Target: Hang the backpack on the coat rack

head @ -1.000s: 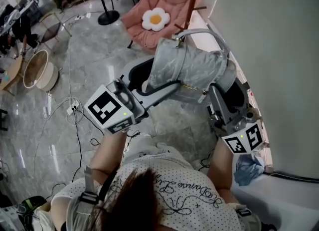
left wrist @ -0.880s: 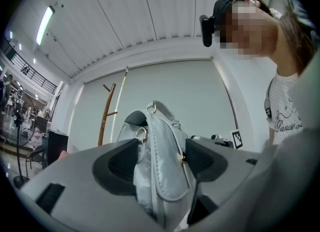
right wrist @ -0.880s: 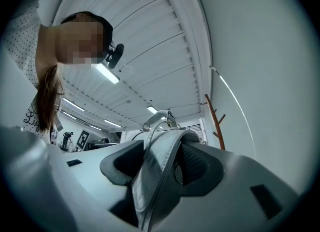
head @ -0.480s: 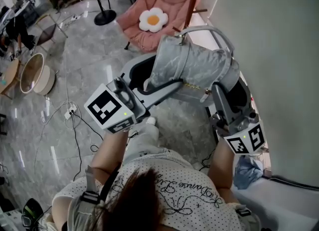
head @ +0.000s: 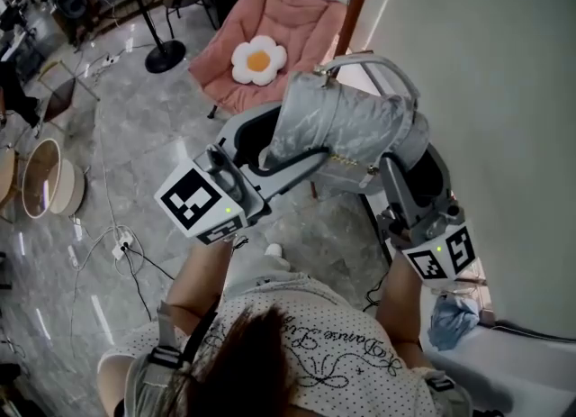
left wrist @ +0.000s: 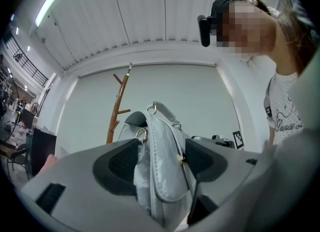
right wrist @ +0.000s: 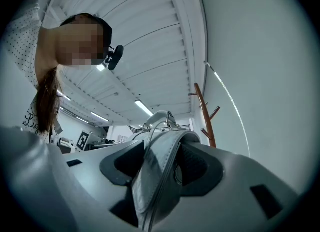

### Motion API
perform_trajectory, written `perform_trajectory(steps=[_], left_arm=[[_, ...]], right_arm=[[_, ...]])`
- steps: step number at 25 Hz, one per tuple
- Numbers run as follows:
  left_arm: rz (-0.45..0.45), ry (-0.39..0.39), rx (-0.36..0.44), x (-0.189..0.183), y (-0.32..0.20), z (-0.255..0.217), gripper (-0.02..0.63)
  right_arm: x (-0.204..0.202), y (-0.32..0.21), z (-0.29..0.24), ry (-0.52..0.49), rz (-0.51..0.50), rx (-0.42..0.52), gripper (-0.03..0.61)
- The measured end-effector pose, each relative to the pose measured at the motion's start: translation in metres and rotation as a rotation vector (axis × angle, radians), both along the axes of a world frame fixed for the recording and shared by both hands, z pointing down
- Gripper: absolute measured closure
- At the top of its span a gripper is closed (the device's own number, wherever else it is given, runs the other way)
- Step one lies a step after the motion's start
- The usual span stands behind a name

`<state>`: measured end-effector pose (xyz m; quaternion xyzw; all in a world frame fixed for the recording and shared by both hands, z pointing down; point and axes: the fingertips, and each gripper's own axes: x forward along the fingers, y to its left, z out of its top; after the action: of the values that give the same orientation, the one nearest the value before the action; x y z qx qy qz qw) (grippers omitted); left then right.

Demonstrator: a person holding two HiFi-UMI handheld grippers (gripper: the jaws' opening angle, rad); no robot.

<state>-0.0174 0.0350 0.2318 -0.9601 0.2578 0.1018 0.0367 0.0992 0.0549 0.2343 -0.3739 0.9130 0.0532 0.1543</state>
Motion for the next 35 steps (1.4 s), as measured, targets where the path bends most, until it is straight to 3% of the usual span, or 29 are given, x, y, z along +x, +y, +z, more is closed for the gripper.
perform_trajectory(steps=[11, 20, 30, 35], left_arm=[[0.067, 0.031, -0.005, -0.020, -0.063, -0.002, 0.322], [0.038, 0.052, -0.008, -0.019, -0.094, 0.000, 0.322], [-0.026, 0.052, 0.006, 0.019, -0.190, -0.030, 0.323], [-0.059, 0.053, 0.032, 0.039, -0.197, -0.029, 0.324]], right_arm=[[-0.021, -0.055, -0.002, 0.010, 0.068, -0.007, 0.354], [-0.020, -0.089, -0.001, 0.025, 0.037, -0.003, 0.354], [0.020, -0.191, -0.031, 0.032, -0.042, 0.031, 0.354], [0.041, -0.201, -0.029, 0.031, -0.076, 0.059, 0.354]])
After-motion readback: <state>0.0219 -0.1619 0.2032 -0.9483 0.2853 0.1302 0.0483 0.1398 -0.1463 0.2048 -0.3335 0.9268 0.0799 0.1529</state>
